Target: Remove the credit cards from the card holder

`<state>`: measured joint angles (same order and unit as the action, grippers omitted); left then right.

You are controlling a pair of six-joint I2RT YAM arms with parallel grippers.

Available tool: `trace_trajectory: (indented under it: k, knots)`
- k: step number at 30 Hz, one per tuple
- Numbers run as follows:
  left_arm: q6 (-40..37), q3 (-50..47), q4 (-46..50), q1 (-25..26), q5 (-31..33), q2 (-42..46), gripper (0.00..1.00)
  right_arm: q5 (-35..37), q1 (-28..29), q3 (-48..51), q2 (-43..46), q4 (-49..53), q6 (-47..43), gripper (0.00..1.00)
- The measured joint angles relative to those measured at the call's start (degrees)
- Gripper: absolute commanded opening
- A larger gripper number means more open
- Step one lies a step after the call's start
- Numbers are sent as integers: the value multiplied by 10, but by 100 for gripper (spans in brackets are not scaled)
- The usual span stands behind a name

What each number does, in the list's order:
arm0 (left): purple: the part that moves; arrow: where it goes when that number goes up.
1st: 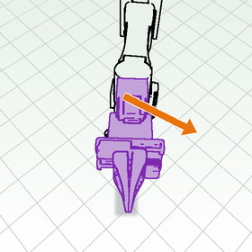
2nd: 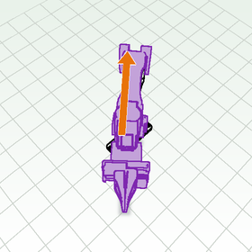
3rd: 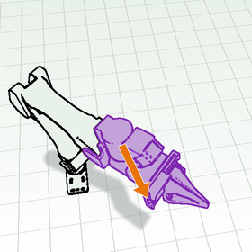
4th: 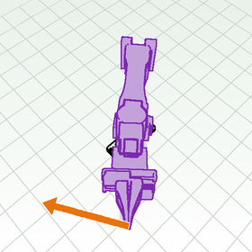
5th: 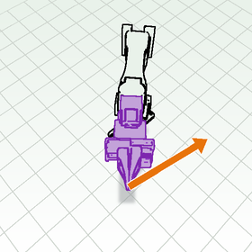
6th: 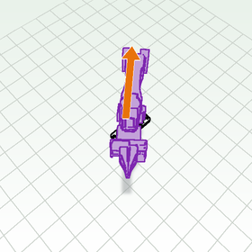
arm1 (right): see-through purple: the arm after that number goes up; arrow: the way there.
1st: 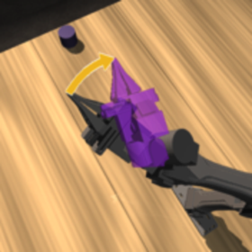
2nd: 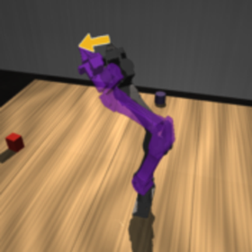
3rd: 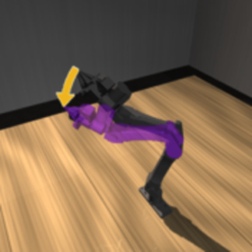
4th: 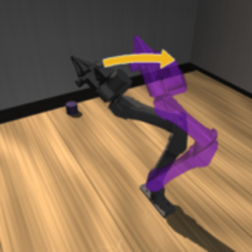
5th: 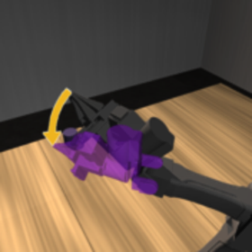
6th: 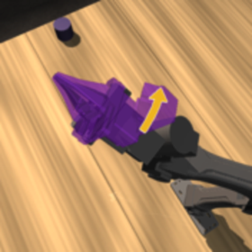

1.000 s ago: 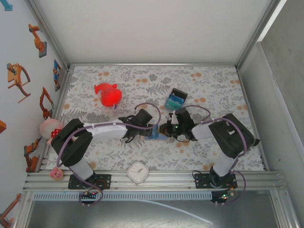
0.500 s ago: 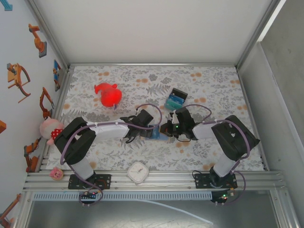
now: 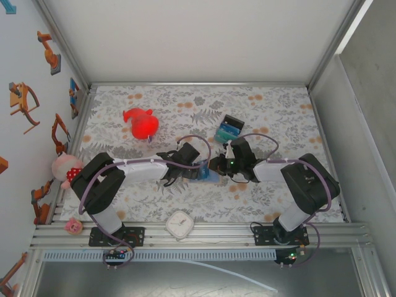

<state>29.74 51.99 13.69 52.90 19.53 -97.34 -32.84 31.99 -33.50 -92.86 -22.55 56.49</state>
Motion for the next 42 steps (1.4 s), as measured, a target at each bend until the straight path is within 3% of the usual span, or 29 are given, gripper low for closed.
trace_trajectory:
  k: [10,13,22,36,42]
  knots:
    - [3,0,-3,0,0,-3,97,-30,0,1,-52,-96,37,17]
    - [5,0,-3,0,0,-3,97,-35,0,1,-61,-106,39,0]
    - [11,0,-2,0,5,-3,97,-30,-3,9,-65,-108,39,0]
    - [3,-18,3,2,50,16,97,19,-11,5,67,65,-43,0]
    - [-32,-23,15,-1,71,40,97,65,-12,-66,128,203,-130,0]
